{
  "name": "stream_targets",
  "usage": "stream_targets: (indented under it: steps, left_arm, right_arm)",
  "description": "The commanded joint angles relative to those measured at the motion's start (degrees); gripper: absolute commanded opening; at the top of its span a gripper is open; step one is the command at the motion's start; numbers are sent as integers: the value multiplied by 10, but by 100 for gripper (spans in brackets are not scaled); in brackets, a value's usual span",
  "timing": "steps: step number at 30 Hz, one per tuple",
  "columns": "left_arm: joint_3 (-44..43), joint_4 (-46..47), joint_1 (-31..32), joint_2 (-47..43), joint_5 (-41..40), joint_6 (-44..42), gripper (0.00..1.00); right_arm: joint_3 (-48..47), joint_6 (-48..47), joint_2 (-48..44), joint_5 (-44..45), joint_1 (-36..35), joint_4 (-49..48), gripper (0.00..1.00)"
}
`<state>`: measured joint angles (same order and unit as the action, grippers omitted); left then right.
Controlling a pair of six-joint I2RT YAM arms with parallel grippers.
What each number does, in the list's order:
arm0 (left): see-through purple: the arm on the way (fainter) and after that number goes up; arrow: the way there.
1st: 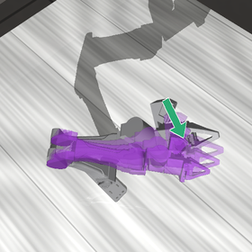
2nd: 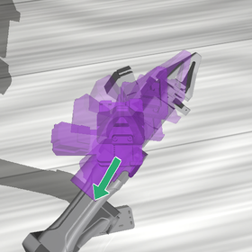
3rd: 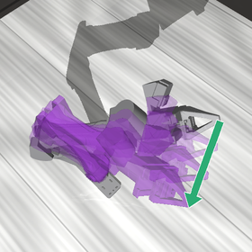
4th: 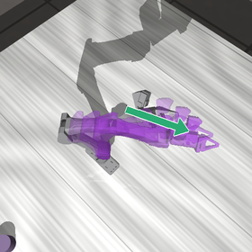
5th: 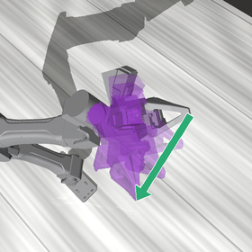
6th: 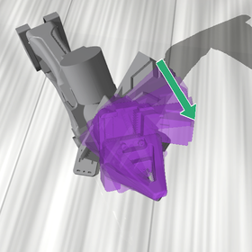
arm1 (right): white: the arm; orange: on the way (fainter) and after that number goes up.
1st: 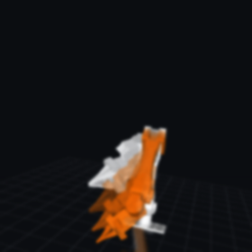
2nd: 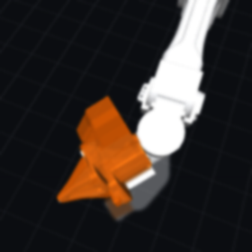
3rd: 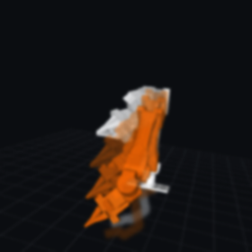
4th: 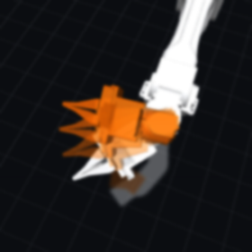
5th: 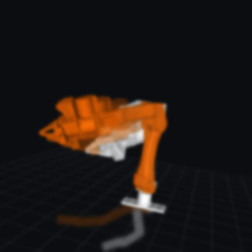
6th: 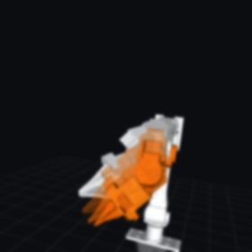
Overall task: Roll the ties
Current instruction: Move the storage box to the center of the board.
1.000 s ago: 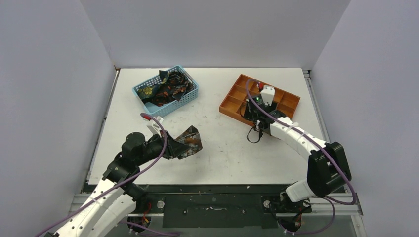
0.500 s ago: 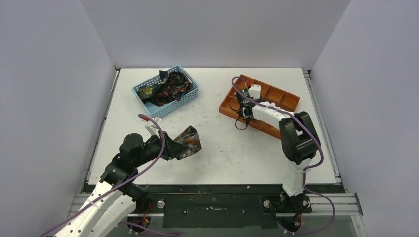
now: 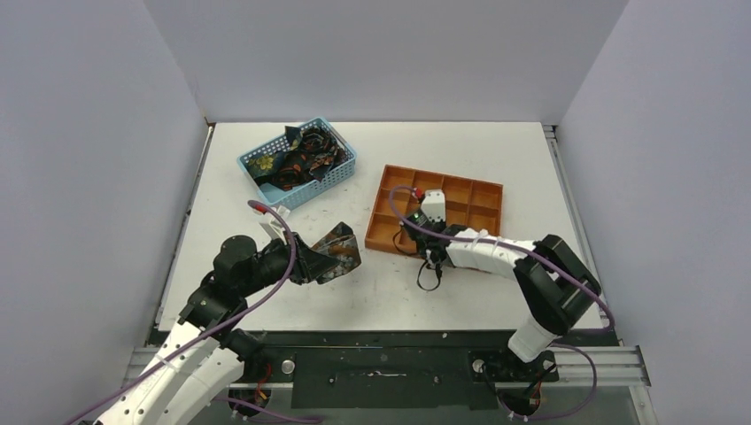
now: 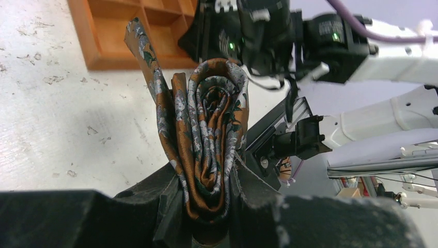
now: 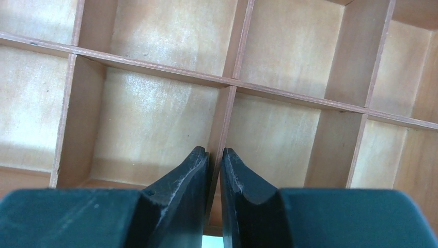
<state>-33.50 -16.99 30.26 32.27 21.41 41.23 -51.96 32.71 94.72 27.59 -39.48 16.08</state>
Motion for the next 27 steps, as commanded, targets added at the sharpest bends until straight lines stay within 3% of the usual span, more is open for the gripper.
stream_targets:
  steps: [1, 7, 9, 12, 15, 27]
  left_arm:
    - [-19, 21, -4, 6, 13, -3, 0]
    - [8, 34, -3, 20, 76, 21, 0]
    - [21, 59, -3, 24, 113, 38, 0]
    - [52, 139, -2, 40, 164, 86, 0]
    - [79, 217, -3, 64, 193, 132, 0]
    - [120, 444, -2, 204, 286, 288, 0]
  right_arm:
    - [83, 75, -49, -57, -85, 18, 16]
    - [159, 174, -117, -48, -196, 16, 16]
    - [179, 196, -145, -48, -210, 10, 20]
    - [189, 212, -193, -35, -214, 19, 57]
    - [168, 212, -227, -2, -214, 55, 70]
    - [158, 175, -340, 67, -185, 86, 75]
